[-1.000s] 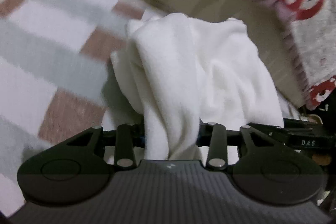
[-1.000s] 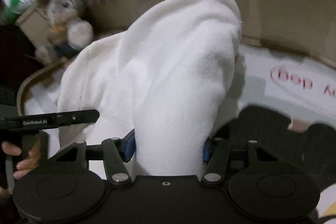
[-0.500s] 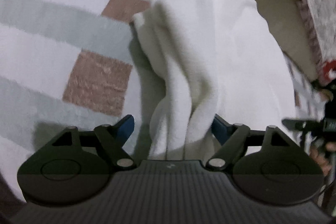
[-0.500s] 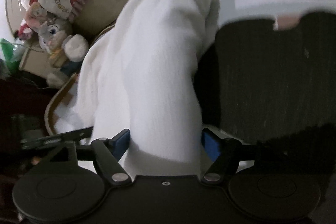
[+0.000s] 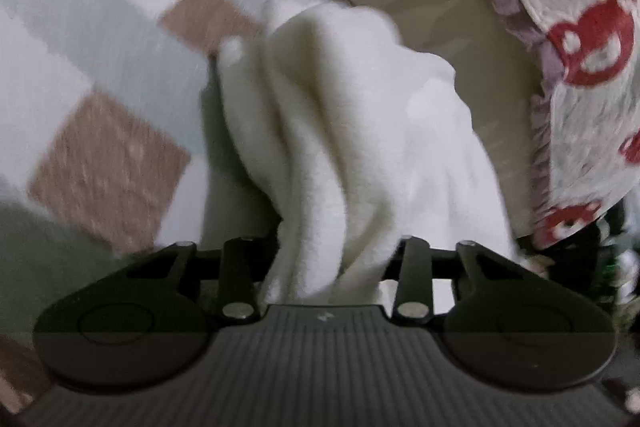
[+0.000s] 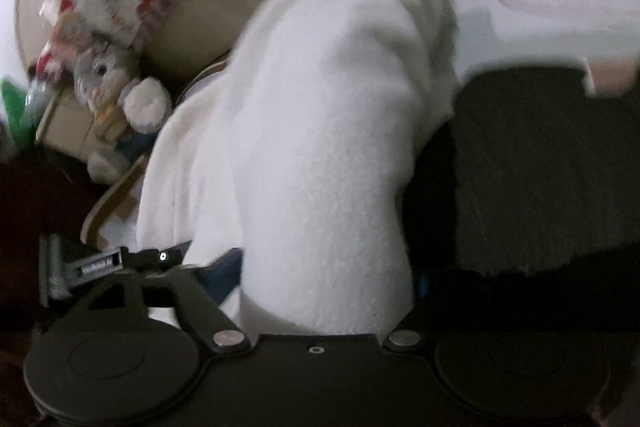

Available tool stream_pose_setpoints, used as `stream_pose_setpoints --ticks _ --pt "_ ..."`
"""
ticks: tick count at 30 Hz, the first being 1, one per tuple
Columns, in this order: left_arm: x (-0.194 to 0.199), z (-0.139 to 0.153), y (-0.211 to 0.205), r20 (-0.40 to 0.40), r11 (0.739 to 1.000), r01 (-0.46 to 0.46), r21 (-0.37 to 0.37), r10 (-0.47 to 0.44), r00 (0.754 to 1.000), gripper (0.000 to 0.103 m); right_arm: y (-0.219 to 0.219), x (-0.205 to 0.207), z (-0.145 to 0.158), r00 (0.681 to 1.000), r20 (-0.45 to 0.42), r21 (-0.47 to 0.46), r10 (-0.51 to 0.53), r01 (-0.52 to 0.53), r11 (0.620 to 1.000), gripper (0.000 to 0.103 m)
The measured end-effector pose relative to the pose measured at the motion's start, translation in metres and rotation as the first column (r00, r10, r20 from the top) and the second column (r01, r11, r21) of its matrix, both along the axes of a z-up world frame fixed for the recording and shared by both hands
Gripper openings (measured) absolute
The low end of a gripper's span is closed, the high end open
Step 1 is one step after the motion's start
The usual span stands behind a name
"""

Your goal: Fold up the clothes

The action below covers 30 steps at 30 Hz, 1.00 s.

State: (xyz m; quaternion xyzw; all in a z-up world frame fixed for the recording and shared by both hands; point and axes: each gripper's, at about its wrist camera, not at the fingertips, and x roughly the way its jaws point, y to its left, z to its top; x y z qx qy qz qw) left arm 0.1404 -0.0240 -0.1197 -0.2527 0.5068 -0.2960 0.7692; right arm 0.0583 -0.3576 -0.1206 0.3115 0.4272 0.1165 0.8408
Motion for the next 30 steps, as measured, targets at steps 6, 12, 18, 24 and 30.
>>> stream_pose_setpoints --ticks 6,12,18,24,30 --pt "0.008 0.018 0.013 0.067 0.999 -0.014 -0.034 0.016 0.998 0.035 0.036 -0.005 0.055 0.989 0.127 -0.196 0.075 -0.049 0.979 0.055" --pt "0.011 0.036 0.027 0.118 0.998 -0.060 -0.035 0.064 0.991 0.035 0.060 -0.002 0.085 0.967 0.201 -0.324 0.157 -0.086 0.942 0.055" --pt "0.057 0.087 0.075 0.201 0.990 -0.137 0.035 0.128 0.971 0.035 0.087 0.039 0.090 0.948 0.275 -0.238 0.160 -0.094 0.967 0.055" --pt "0.121 0.118 0.131 0.196 0.956 -0.282 0.087 0.261 0.945 0.058 0.119 0.104 0.099 0.912 0.401 -0.125 0.090 -0.043 0.991 0.071" --pt "0.079 0.102 0.194 0.224 0.836 -0.549 0.000 0.535 0.814 0.065 0.118 0.142 0.051 0.982 0.185 -0.148 0.031 -0.003 0.989 0.079"
